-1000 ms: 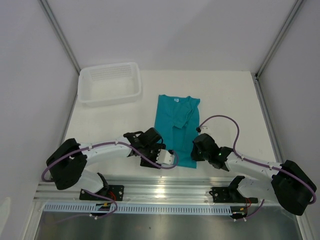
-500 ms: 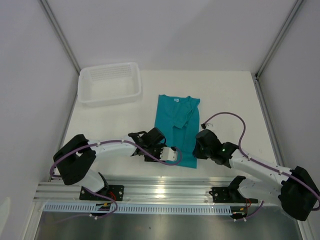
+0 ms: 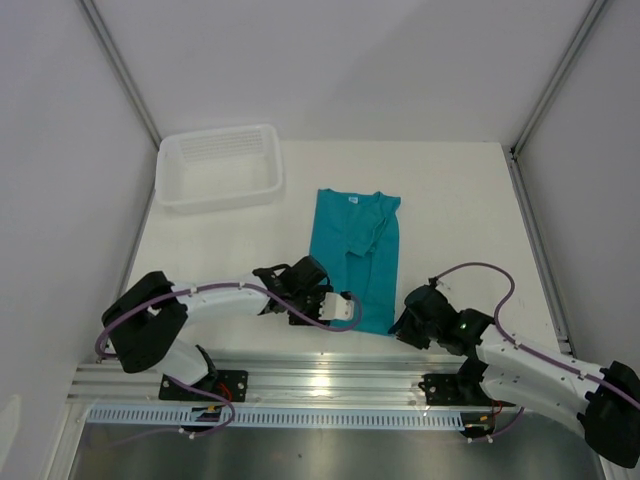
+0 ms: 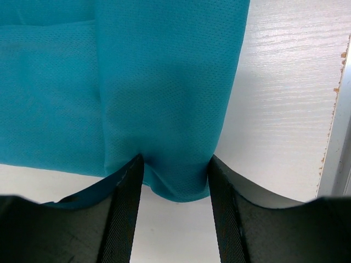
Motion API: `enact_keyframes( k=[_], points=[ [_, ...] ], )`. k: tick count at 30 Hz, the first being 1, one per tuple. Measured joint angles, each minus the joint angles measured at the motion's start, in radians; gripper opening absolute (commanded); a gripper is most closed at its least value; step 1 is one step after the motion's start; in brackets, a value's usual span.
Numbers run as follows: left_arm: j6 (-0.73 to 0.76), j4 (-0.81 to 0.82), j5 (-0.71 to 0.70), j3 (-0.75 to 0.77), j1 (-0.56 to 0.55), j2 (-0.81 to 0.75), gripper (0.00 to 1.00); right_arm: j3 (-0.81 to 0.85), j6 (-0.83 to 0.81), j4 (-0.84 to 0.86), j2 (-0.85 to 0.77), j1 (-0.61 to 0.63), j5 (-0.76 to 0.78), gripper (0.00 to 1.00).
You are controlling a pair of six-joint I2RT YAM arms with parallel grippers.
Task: Roll the t-shirts
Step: Roll the tshirt
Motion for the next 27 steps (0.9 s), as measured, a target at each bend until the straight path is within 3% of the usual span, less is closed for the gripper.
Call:
enact_keyframes(
  k=[12,16,22,27],
  points=[
    [-0.014,0.003,-0.004,-0.018,0.0,-0.024,0.57,-0.068,0.123,0.138,0.034,0.012,0.003,0.36],
    [-0.018,-0.018,-0.003,-0.018,0.0,-0.031,0.59,-0.089,0.131,0.174,0.033,0.003,0.001,0.19],
    [-0.032,-0.137,0.024,0.0,0.0,-0.081,0.63,-0.103,0.141,0.165,0.017,-0.012,0.002,0.02],
    [-0.039,-0.22,0.056,0.045,0.0,-0.186,0.63,-0.107,0.141,0.136,-0.027,-0.017,0.01,0.0]
  ],
)
